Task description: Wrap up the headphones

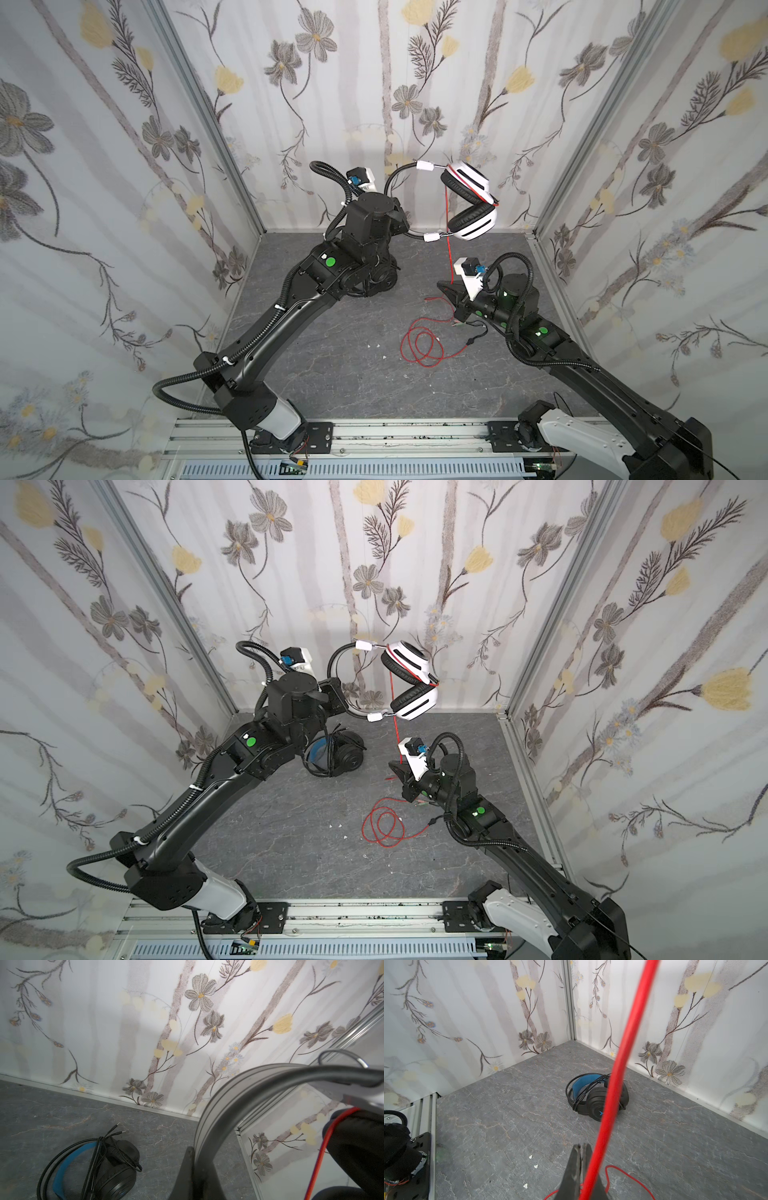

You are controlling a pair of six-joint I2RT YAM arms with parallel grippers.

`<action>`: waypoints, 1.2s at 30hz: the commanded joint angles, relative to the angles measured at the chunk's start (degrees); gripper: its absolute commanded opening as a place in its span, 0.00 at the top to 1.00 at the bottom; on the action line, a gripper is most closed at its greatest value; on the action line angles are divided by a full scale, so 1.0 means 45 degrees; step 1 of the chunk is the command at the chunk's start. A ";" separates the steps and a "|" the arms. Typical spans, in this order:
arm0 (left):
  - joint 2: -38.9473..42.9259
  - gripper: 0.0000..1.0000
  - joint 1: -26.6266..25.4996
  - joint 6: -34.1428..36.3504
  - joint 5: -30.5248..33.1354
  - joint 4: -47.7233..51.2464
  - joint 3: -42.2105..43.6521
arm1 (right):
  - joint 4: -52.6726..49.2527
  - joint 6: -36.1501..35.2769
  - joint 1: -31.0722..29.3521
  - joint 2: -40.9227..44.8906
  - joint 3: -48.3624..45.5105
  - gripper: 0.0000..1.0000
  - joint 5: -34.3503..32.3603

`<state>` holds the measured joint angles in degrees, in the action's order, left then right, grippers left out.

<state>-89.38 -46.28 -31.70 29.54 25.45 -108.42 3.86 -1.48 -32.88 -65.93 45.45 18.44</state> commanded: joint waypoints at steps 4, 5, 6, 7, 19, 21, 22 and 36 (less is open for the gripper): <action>-0.1204 1.00 -0.0283 0.0451 0.2337 0.0743 -0.1347 | -0.2301 -0.1078 -0.0727 0.0611 0.0588 1.00 -0.2249; -0.1382 1.00 -0.0337 0.0826 0.2526 0.0956 -0.1540 | -0.2565 -0.1162 -0.0812 0.0646 0.0778 1.00 -0.2498; -0.1496 1.00 -0.0455 0.1309 0.2703 0.1119 -0.1695 | -0.2872 -0.1292 -0.0888 0.0612 0.0997 1.00 -0.2750; -0.1646 1.00 -0.0537 0.1717 0.2910 0.1360 -0.1885 | -0.3161 -0.1399 -0.0971 0.0591 0.1194 1.00 -0.3020; -0.2399 1.00 -0.1763 0.5875 0.5456 0.4015 -0.2956 | -0.6176 -0.2793 -0.1770 -0.0290 0.3967 1.00 -0.5641; -0.2477 1.00 -0.1911 0.6603 0.5754 0.4162 -0.2977 | -0.6620 -0.3088 -0.1963 -0.0602 0.4429 1.00 -0.6110; -0.2481 1.00 -0.1954 0.6919 0.5770 0.4217 -0.2994 | -0.6802 -0.3195 -0.2041 -0.0727 0.4605 1.00 -0.6318; -0.2811 1.00 -0.1707 0.7922 0.2991 0.6907 -0.3602 | -0.7740 -0.4341 -0.3157 -0.1008 0.5855 0.92 -0.9672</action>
<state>-103.26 -54.22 3.86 45.71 56.90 -125.49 -31.22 -20.03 -46.94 -70.39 70.89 -20.10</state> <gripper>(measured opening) 0.059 0.079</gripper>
